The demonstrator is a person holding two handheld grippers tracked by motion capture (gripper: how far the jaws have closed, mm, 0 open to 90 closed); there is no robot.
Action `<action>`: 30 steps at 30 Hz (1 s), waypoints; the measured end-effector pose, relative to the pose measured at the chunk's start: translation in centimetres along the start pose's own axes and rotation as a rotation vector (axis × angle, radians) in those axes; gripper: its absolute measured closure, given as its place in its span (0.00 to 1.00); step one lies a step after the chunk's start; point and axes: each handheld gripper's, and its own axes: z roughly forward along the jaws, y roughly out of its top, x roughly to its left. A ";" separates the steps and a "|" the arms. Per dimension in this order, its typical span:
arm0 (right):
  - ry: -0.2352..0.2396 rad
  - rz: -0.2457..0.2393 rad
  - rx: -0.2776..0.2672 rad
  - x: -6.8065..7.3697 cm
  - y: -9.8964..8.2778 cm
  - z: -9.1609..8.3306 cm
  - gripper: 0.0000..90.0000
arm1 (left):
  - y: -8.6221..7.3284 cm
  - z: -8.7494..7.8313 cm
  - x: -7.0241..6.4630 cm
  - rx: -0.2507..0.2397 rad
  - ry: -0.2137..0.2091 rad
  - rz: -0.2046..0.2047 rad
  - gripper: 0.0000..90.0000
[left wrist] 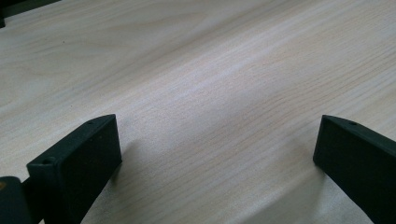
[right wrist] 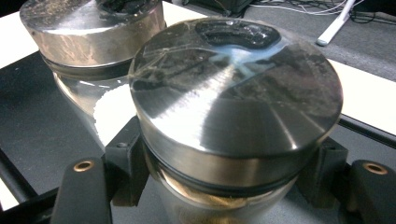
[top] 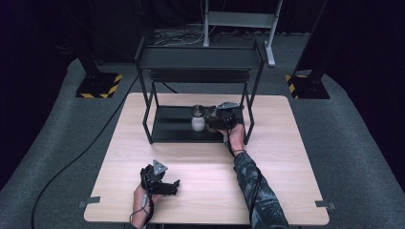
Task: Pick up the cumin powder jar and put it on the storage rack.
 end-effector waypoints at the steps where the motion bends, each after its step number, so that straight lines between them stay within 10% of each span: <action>1: 0.003 0.002 -0.001 -0.1 0.0 0.0 0.34 | 0.0 0.0 0.0 0.000 0.000 0.000 0.00; 22: 0.007 -0.003 0.015 -0.2 0.3 0.0 0.33 | 0.0 0.0 0.0 0.001 0.001 0.002 0.00; 30: 0.036 0.034 0.083 -0.4 1.6 -0.6 0.07 | 0.0 0.0 0.0 0.001 0.002 0.002 0.00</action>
